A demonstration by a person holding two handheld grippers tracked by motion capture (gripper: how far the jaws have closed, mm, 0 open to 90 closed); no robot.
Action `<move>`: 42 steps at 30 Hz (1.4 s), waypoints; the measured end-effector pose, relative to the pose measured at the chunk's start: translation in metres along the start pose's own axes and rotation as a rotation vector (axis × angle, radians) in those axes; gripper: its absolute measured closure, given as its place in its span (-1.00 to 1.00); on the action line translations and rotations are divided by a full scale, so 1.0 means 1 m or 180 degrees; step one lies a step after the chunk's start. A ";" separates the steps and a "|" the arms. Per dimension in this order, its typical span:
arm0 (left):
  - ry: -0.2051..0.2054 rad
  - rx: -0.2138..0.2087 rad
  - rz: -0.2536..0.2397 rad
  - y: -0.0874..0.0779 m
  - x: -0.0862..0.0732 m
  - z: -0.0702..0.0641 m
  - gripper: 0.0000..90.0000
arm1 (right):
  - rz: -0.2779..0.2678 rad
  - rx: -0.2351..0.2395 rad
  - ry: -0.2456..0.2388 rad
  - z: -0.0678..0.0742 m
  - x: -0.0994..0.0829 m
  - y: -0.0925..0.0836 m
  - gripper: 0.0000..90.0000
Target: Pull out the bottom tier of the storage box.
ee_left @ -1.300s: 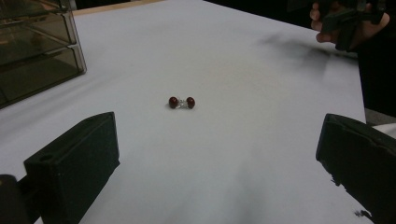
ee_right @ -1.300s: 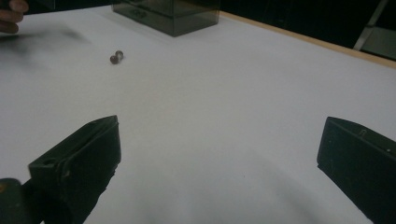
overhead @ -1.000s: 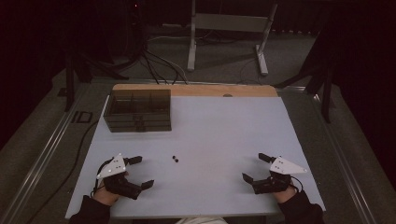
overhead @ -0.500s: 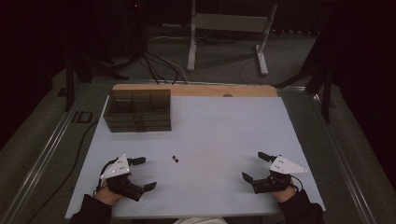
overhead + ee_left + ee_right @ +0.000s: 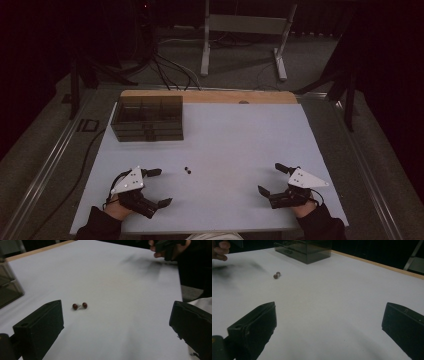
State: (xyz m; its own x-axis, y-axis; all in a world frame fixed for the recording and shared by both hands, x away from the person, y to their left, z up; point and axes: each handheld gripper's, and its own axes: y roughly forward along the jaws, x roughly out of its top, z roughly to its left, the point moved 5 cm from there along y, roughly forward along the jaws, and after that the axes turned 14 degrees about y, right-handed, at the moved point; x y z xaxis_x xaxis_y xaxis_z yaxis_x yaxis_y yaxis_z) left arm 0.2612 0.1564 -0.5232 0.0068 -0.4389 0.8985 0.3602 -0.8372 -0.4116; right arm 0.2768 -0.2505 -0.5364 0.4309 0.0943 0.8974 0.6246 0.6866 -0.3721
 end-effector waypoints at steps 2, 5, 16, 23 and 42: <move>0.0006 -0.0014 -0.0022 0.000 0.004 0.000 -0.99 | -0.0009 -0.0001 0.0001 0.000 0.000 0.000 -1.00; 0.0069 -0.0010 -0.0024 -0.002 0.009 0.002 -0.99 | -0.0036 0.0001 0.0001 0.001 0.001 -0.001 -1.00; 0.0216 0.0002 -0.0025 -0.008 0.027 0.011 -0.99 | -0.0044 0.0033 0.0001 0.003 0.001 -0.001 -1.00; 0.0280 0.0054 0.0007 -0.010 0.030 0.015 -0.99 | -0.0049 0.0048 0.0008 0.003 0.000 -0.001 -1.00; 0.0460 0.0295 0.0161 -0.021 0.033 0.035 -0.99 | -0.0041 0.0049 0.0009 0.003 0.000 -0.001 -1.00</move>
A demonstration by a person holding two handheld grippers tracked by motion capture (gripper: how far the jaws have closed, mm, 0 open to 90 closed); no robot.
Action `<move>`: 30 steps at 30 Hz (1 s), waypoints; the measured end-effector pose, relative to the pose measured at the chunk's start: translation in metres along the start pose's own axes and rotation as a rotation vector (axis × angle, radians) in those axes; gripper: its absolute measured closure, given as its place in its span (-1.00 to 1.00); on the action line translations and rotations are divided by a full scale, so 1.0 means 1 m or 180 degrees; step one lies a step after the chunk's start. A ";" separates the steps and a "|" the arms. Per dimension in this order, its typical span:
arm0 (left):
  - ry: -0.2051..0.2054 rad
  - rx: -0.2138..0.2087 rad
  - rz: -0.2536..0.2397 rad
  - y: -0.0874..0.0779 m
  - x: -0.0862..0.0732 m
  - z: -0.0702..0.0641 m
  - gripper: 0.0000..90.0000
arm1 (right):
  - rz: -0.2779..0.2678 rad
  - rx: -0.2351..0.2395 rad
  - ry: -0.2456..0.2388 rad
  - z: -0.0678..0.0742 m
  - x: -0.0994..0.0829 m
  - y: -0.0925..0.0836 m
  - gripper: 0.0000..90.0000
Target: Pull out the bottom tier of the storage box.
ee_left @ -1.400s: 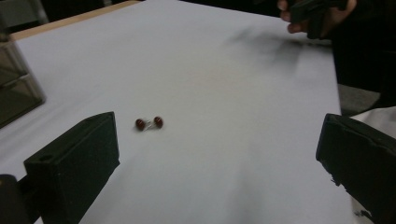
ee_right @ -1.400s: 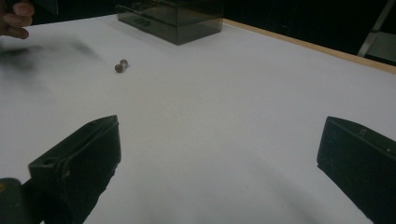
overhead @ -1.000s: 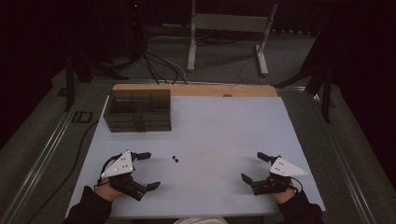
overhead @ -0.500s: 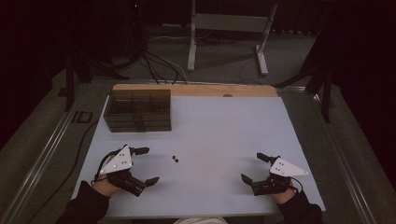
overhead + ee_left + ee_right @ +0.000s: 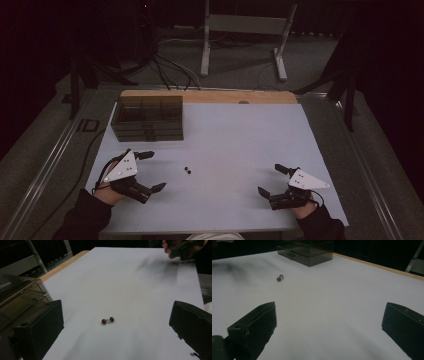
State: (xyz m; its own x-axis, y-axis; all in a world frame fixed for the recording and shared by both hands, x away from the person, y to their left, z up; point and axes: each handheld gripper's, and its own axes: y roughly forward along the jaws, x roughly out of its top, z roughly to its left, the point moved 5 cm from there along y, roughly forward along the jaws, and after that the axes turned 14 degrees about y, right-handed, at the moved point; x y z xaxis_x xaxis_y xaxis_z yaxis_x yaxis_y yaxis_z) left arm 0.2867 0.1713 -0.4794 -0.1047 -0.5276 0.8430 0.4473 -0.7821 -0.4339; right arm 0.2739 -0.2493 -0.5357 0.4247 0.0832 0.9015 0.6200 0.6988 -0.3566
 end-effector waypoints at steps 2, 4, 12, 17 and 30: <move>0.0025 0.0037 0.0010 -0.001 -0.001 0.003 -0.99 | -0.0009 0.0007 0.0021 0.000 0.000 0.000 -1.00; 0.0024 0.0059 0.0014 -0.003 -0.002 0.006 -0.99 | -0.0012 0.0004 0.0020 0.000 0.000 0.000 -1.00; 0.0072 0.0172 0.0101 -0.005 -0.006 0.014 -0.98 | -0.0004 0.0018 0.0028 0.000 0.000 -0.001 -1.00; 0.0083 0.0221 0.0149 -0.007 -0.009 0.019 -0.99 | -0.0017 0.0014 0.0031 0.000 0.000 -0.001 -1.00; 0.0202 0.0335 0.0312 -0.007 -0.013 0.030 -0.98 | -0.0023 0.0039 0.0052 0.000 0.000 -0.001 -1.00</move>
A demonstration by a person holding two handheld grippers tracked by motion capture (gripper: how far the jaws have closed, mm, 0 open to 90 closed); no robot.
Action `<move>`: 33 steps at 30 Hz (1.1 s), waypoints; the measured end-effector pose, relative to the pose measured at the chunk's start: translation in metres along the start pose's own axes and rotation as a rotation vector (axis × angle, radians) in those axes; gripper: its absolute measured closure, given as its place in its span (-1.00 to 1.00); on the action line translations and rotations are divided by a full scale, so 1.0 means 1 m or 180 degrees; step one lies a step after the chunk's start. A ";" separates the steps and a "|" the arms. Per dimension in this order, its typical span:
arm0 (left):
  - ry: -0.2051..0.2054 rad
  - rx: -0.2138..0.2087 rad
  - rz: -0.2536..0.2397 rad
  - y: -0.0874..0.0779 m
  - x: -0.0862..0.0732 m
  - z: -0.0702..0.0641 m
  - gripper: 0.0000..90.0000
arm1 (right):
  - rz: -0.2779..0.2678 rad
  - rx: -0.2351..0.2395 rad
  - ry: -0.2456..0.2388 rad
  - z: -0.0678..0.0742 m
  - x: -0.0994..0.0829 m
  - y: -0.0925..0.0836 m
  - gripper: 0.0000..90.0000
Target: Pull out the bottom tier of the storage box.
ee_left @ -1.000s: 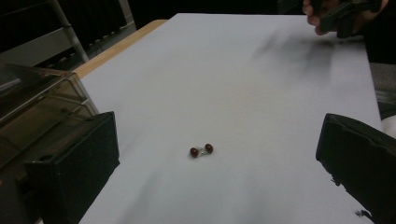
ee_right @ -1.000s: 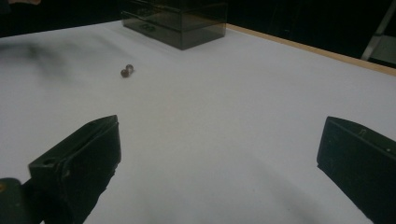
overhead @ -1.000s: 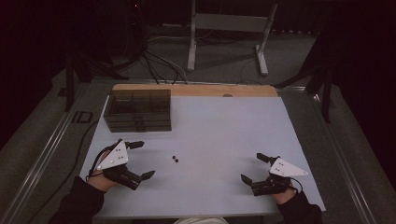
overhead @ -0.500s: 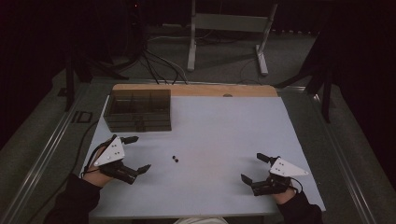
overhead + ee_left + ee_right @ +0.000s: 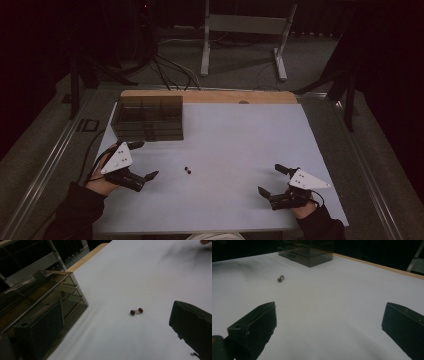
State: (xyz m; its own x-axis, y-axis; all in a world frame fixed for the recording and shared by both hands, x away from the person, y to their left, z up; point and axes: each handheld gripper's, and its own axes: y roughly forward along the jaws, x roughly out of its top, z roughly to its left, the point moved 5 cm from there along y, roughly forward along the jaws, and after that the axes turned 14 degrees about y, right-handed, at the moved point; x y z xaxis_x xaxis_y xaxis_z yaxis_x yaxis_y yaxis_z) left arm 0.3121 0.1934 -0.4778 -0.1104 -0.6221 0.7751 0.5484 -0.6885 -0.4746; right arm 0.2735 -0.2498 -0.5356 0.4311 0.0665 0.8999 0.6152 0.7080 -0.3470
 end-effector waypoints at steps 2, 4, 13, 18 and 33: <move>0.0011 0.0013 0.0024 0.001 -0.001 0.001 -0.98 | 0.0001 -0.0004 0.0000 0.000 0.000 0.000 -1.00; 0.0011 0.0012 0.0044 0.003 -0.002 0.002 -0.98 | -0.0005 0.0000 0.0005 0.000 0.000 0.000 -1.00; 0.0042 0.0068 0.0184 0.008 -0.011 0.005 -0.98 | 0.0008 -0.0001 0.0009 0.000 0.000 0.000 -1.00; 0.0072 0.0117 0.0236 0.009 -0.012 0.006 -0.98 | 0.0013 0.0000 0.0000 0.000 -0.001 0.000 -1.00; 0.0207 0.0153 0.0533 0.022 -0.026 0.007 -0.98 | 0.0013 -0.0005 0.0010 0.000 -0.001 0.000 -1.00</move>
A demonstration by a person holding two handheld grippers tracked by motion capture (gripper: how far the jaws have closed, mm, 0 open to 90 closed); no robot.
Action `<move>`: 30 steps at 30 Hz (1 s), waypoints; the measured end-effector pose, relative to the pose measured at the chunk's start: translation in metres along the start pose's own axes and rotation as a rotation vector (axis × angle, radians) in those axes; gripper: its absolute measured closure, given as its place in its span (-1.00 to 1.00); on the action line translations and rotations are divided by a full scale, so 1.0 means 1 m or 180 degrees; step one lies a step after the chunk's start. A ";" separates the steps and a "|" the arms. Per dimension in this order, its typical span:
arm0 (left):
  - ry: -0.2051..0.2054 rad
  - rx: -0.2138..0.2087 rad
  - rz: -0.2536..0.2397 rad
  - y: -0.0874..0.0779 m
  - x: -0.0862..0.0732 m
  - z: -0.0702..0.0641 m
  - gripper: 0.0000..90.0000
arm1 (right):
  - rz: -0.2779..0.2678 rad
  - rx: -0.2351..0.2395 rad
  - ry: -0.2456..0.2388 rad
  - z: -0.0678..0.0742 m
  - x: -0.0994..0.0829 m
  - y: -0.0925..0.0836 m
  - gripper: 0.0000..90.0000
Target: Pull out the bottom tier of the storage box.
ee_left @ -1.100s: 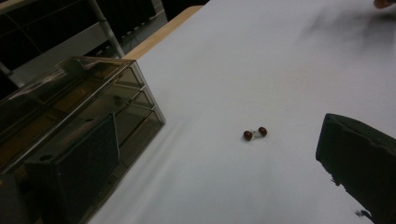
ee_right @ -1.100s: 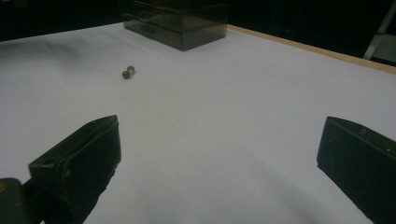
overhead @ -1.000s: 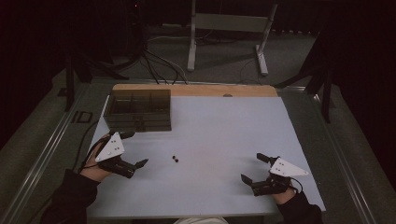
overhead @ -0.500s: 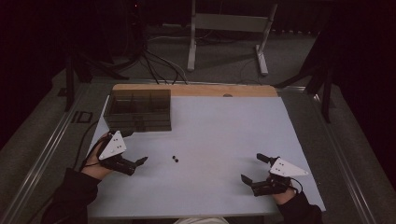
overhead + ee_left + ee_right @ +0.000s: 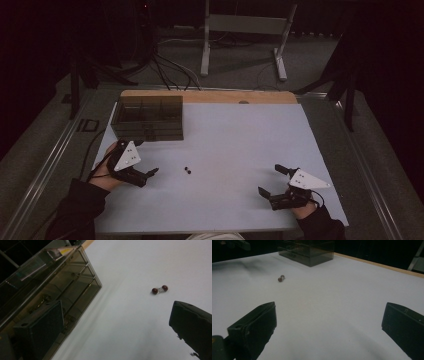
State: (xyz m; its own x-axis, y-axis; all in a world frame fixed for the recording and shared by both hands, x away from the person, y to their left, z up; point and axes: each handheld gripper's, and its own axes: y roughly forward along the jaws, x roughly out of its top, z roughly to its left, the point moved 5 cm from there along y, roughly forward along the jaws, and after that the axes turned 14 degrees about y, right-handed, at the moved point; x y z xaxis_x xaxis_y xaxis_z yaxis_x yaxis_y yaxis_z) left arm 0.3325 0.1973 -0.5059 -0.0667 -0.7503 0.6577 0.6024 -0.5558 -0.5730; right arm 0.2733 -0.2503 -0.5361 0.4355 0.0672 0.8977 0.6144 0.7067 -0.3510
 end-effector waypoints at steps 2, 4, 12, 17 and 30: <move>0.0002 0.0012 0.0041 0.002 -0.002 0.000 -0.98 | 0.0013 -0.0002 -0.0001 0.000 -0.001 0.000 -1.00; 0.0072 0.0036 0.0129 0.004 -0.005 0.000 -0.98 | 0.0007 -0.0001 -0.0001 0.000 0.000 0.000 -1.00; 0.0248 0.0151 0.0476 0.015 -0.012 0.000 -0.98 | 0.0006 0.0002 0.0002 0.000 0.000 0.000 -1.00; 0.0450 0.0235 0.0741 0.023 -0.014 -0.001 -0.98 | 0.0019 0.0001 0.0008 0.000 -0.001 0.000 -1.00; 0.0769 0.0307 0.0973 0.035 -0.015 0.000 -0.98 | 0.0026 -0.0003 0.0013 0.000 -0.001 0.000 -1.00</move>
State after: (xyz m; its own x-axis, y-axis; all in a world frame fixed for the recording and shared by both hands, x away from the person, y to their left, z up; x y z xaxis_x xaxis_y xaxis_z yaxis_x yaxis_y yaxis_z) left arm 0.3546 0.1888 -0.5362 -0.0509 -0.9448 0.3236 0.6947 -0.2663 -0.6682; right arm 0.2728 -0.2506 -0.5372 0.4432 0.0701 0.8937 0.6113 0.7055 -0.3585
